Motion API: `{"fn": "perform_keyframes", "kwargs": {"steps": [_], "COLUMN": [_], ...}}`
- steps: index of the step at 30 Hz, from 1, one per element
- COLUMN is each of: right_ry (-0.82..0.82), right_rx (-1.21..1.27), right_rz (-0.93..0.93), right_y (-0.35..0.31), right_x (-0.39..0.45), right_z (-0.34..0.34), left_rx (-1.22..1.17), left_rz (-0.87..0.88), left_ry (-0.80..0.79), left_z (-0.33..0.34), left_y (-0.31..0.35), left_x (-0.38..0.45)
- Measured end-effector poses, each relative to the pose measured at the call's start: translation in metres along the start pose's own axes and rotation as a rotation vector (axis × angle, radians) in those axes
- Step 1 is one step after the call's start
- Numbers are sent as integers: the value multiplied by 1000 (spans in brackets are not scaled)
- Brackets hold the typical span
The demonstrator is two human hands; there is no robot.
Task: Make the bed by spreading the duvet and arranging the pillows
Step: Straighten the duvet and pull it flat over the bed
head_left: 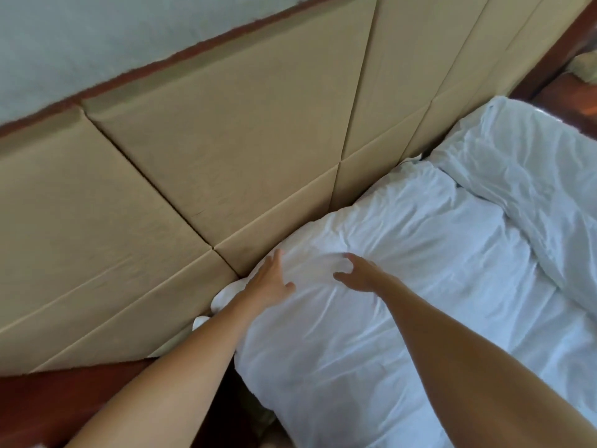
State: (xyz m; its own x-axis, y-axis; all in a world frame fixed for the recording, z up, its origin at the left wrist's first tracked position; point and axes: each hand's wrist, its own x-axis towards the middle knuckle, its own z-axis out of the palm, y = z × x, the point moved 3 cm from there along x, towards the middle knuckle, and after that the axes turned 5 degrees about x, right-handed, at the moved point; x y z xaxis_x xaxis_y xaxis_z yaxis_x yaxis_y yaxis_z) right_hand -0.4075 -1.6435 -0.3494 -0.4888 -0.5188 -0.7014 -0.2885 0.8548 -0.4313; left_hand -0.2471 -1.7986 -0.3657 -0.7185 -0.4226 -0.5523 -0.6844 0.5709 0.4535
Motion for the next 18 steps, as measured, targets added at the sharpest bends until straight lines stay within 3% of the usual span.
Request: {"fn": "perform_keyframes", "kwargs": {"steps": [4,9,14,18], "right_ry": [10,46,168,183], "right_rx": [69,235,366,802], "right_rz": [43,38,47,176], "right_y": [7,32,23,7], "right_x": [33,29,-22,-70], "right_z": [10,15,18,58], "left_rx": [54,90,26,-149], "left_rz": [-22,-167,-87,33], "left_ry": [-75,-46,119,159], "left_z": [14,34,32,50], "left_y": [-23,-29,20,78], "left_x": [52,57,-3,-72]}}
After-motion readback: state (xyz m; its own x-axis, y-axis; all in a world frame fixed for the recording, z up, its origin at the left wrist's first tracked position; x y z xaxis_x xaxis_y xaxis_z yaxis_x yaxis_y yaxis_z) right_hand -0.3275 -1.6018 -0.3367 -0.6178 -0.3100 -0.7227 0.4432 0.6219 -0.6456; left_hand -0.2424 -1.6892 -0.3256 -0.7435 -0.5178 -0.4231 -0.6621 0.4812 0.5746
